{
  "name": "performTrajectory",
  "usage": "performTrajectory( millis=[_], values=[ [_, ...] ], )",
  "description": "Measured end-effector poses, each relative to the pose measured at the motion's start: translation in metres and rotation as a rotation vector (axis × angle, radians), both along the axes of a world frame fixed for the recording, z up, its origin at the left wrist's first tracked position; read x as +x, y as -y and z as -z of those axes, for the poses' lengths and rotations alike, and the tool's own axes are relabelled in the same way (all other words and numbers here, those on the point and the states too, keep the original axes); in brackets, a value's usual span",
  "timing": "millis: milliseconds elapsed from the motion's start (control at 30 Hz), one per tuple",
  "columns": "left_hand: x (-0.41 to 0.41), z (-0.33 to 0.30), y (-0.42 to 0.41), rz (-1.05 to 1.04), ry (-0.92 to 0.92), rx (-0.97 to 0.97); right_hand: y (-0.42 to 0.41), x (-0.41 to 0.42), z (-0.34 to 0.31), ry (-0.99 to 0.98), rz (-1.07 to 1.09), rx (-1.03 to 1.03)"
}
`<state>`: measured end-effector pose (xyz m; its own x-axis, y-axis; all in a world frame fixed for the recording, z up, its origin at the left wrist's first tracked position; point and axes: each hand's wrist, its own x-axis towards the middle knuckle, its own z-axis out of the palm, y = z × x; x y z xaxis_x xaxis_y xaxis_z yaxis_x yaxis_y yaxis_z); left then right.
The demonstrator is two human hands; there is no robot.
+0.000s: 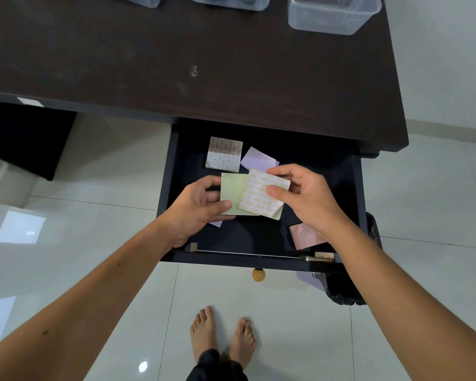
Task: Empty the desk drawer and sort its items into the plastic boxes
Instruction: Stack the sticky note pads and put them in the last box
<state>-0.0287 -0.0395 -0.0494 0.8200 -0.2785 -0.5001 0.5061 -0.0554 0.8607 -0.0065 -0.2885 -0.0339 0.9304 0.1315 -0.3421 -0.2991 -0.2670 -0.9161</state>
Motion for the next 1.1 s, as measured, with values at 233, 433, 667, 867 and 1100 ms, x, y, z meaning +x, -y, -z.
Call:
performTrajectory(
  millis=[233, 433, 667, 867, 1100],
  values=[
    [-0.003, -0.007, 0.0, 0.063, 0.039, -0.059, -0.013, -0.001, 0.007, 0.001, -0.042, -0.031],
    [-0.004, -0.015, 0.005, 0.029, 0.02, -0.085, -0.022, -0.002, 0.005, 0.041, -0.041, -0.053],
    [-0.007, -0.021, -0.003, -0.085, 0.067, -0.017, -0.03, 0.012, 0.0, 0.073, -0.024, -0.044],
    [-0.014, -0.021, -0.02, -0.037, 0.095, 0.109, -0.043, 0.044, 0.024, 0.234, -0.106, -0.267],
    [-0.02, -0.013, -0.024, -0.002, 0.089, 0.179, -0.058, 0.047, 0.069, 0.485, -0.358, -0.596]
  ],
)
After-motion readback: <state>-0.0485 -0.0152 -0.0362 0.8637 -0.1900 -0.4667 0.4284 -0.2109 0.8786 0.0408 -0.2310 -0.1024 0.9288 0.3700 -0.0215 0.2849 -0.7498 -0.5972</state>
